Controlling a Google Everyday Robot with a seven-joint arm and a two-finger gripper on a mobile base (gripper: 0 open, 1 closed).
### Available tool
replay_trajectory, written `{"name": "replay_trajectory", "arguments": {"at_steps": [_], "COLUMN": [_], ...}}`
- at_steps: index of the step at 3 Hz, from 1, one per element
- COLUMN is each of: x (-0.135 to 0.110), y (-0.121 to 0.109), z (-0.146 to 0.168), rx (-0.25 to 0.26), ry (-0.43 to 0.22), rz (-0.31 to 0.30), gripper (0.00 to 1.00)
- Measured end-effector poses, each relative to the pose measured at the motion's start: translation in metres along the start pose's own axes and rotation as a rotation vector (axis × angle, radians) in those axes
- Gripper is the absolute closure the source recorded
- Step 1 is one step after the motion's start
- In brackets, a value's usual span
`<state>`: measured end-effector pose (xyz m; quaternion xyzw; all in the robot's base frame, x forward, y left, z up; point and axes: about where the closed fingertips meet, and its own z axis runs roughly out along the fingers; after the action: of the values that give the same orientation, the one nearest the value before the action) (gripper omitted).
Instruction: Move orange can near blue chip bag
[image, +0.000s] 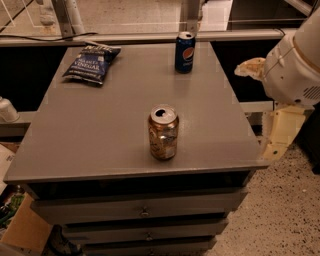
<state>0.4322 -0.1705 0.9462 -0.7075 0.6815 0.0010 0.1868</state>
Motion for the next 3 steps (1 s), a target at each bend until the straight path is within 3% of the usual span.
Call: {"name": "replay_trajectory", "arguments": {"at_steps": [2, 3], "x": [-0.019, -0.044], "y": [0.012, 0.004], "z": [0.059, 0.076], "rx": [-0.046, -0.039], "ry": [-0.374, -0.593], "rz": [0.216, 0.291], "gripper": [0.0, 0.0]}}
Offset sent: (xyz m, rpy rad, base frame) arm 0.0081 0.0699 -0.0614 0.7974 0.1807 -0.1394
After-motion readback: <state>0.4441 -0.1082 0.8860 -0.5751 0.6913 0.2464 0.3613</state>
